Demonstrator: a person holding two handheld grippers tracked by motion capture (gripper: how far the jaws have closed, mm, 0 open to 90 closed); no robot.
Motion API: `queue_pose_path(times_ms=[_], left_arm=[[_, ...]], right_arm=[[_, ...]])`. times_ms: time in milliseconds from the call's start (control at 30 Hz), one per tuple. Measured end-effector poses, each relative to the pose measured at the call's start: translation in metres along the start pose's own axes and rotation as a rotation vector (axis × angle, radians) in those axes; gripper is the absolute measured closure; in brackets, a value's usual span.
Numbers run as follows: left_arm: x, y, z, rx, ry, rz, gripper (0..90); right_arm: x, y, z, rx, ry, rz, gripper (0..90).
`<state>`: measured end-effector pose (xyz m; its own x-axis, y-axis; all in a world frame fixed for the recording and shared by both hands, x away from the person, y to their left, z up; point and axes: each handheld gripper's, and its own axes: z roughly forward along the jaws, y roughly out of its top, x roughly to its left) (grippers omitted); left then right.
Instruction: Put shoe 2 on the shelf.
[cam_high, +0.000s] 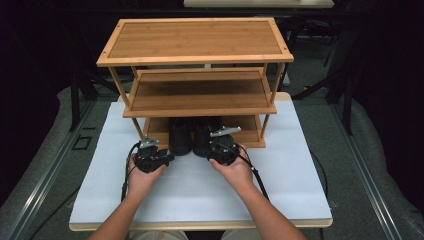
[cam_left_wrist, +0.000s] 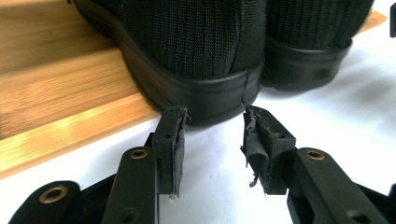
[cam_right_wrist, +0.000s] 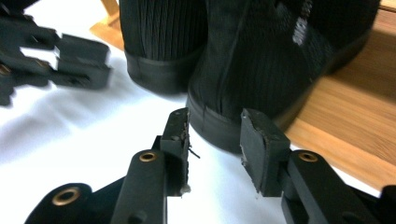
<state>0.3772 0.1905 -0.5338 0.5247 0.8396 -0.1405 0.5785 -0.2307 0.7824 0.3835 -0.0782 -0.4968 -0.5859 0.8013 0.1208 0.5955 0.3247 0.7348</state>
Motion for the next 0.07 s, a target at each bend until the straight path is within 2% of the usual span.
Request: queue_pose_path(times_ms=[67], left_arm=[[0.0006,-0.0028,-0.0074,-0.004,0.003,0.004,57.3]], right_arm=[[-0.0002,-0.0045,-0.0058,0.007,-0.025,-0.022,58.9]])
